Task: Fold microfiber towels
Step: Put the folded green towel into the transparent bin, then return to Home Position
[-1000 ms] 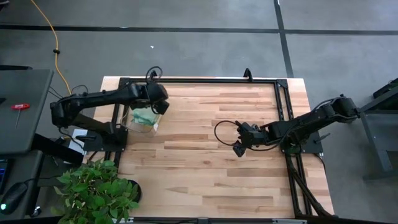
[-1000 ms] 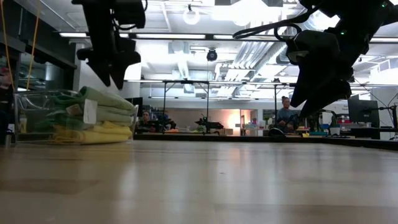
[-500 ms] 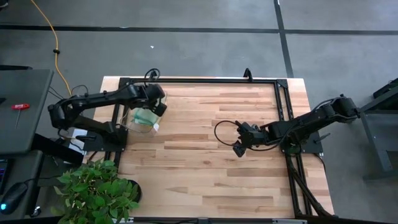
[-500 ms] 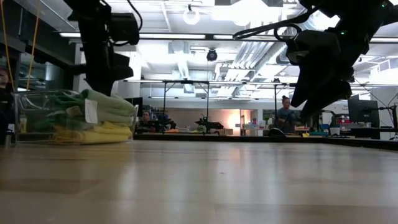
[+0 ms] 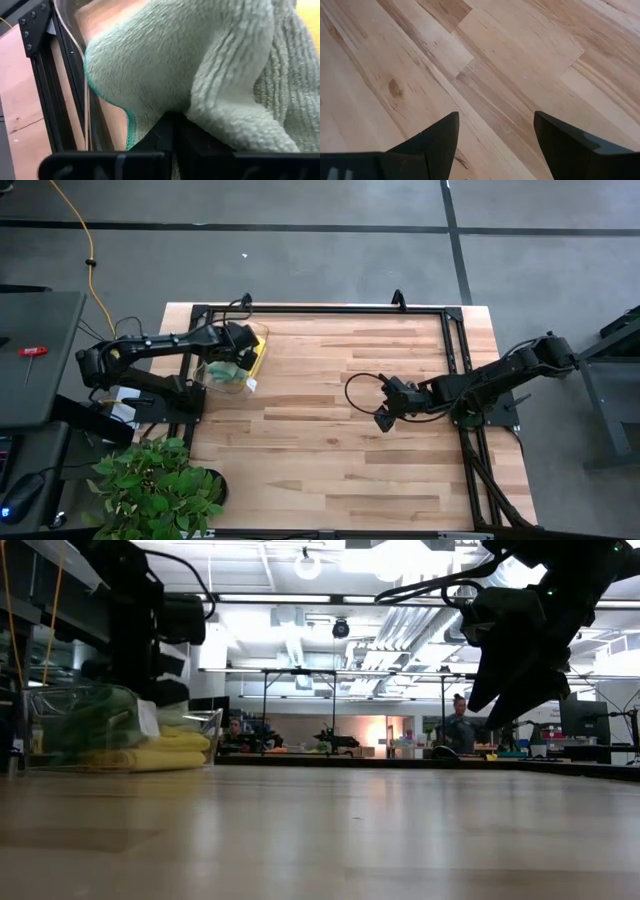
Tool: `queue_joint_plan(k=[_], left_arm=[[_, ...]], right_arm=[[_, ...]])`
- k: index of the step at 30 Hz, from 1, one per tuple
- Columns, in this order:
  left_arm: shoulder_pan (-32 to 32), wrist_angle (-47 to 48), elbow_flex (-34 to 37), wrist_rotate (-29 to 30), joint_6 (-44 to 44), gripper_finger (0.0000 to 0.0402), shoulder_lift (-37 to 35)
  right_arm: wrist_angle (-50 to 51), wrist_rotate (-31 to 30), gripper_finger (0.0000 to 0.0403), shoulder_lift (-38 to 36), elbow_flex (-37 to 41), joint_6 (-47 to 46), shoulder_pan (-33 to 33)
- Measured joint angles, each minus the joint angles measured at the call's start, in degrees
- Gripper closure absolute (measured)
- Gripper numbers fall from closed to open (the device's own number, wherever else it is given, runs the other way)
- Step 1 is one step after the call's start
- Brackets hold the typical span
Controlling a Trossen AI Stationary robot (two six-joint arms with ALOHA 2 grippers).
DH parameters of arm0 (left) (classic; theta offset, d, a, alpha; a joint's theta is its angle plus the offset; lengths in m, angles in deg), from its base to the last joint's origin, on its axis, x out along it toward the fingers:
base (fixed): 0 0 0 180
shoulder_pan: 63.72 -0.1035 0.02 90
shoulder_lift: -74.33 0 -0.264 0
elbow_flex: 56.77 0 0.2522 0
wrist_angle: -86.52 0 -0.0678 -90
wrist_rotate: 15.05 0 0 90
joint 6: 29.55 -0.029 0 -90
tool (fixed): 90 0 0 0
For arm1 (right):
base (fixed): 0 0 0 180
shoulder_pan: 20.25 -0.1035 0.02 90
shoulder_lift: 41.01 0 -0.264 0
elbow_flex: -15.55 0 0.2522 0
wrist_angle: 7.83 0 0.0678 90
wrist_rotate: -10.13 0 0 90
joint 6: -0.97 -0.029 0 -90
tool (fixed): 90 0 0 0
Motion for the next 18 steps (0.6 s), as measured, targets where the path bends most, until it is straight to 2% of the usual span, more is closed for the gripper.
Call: queue_joint_plan(k=[7,14,18], left_arm=[[0.75,-0.34,-0.79,0.48,-0.47,0.0401,-0.38],[0.77,0.00,-7.56,0.73,-8.82,0.0392,-1.51],[0.77,2.09,-12.39,3.70,-11.92,0.0384,-2.59]], right_arm=[[0.00,0.02,0.0153,0.00,-0.02,0.02,0.02],[0.00,0.02,0.0153,0.00,-0.02,0.00,0.02],[-0.02,0.01,0.0153,0.00,0.00,0.00,0.02]])
